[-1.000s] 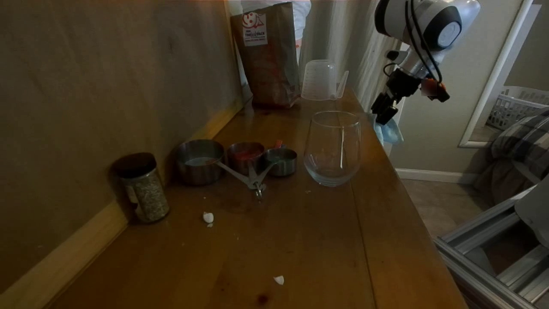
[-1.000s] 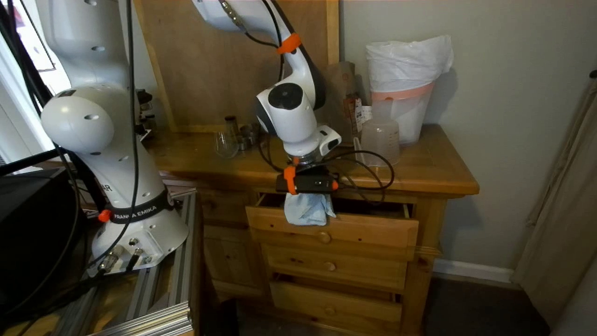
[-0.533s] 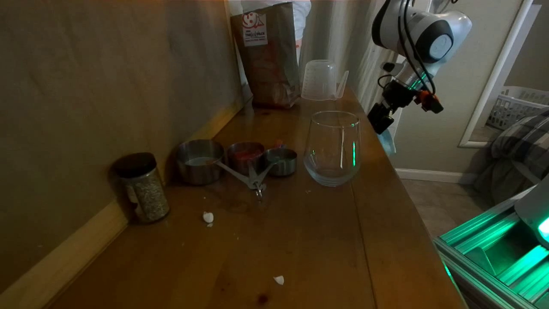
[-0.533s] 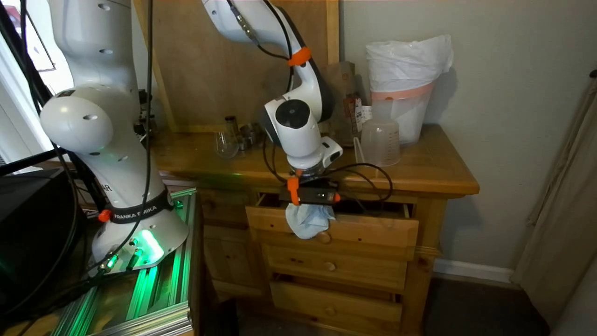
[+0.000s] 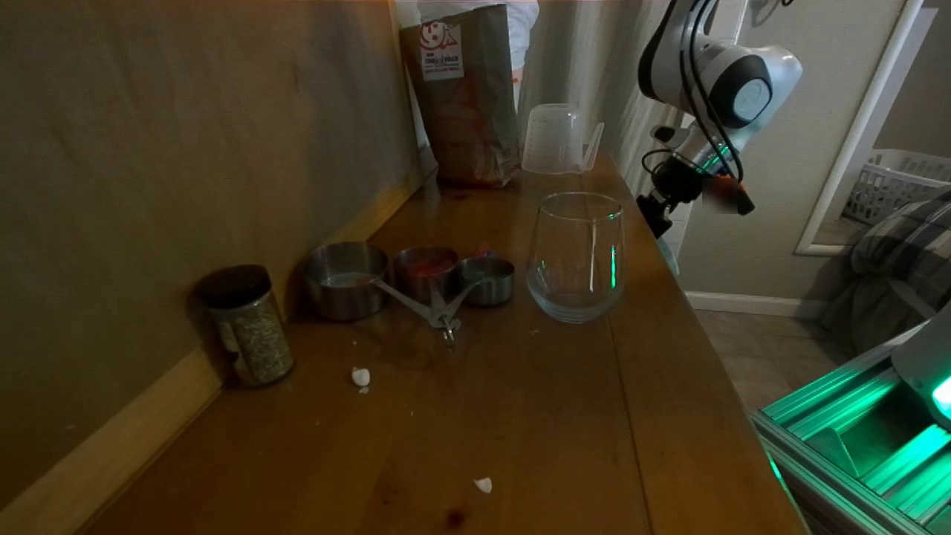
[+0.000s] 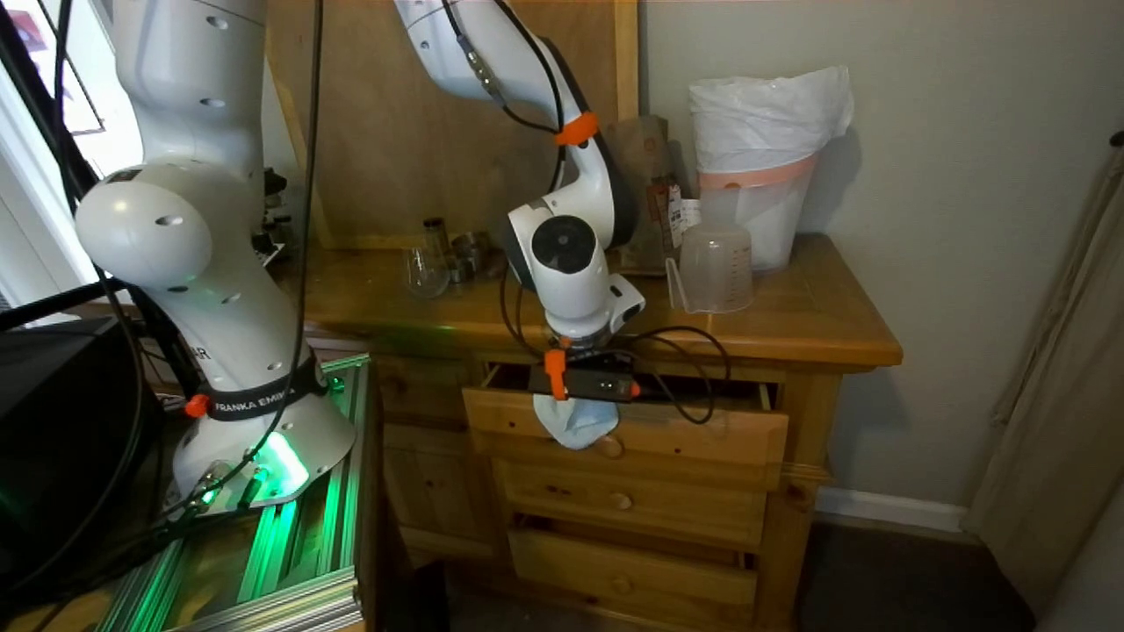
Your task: Open the top right drawer, pick up the light blue towel on the table and put it in the top right drawer
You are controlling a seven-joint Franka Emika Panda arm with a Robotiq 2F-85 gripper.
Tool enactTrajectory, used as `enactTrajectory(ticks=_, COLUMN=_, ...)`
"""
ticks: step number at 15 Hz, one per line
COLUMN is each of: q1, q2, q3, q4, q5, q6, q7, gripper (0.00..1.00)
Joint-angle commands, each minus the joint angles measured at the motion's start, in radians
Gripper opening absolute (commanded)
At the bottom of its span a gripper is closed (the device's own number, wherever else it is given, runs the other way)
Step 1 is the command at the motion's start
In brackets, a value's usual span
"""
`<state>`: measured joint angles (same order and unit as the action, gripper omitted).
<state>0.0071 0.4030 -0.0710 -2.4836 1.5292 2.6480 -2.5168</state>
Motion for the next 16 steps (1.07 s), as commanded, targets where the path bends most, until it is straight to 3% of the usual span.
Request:
enactTrajectory(ticks=1, q1=-0.010, q2=0.039, q3=0.014, q4=0.030, q5=0.040, q6=-0.046, q7=-0.044, gripper=0.04)
enactTrajectory(ticks=8, q1=-0.003, q2=0.079, q3=0.024, q4=0.036, q5=0.022, q6=-0.099, q7=-0.037, gripper=0.08)
enactTrajectory(ticks=9, q1=-0.003, q2=0.081, q3=0.025, q4=0.035, q5=0.020, q6=-0.102, q7=-0.037, gripper=0.28)
enactTrajectory(ticks=10, q1=-0.001, q2=0.084, q3=0.026, q4=0.034, q5=0.021, q6=-0.097, q7=-0.037, gripper=0.39)
enactTrajectory(ticks=16, q1=0.000, q2=0.056, q3=0.019, q4=0.023, q5=0.029, q6=-0.073, q7=-0.046, gripper=0.78)
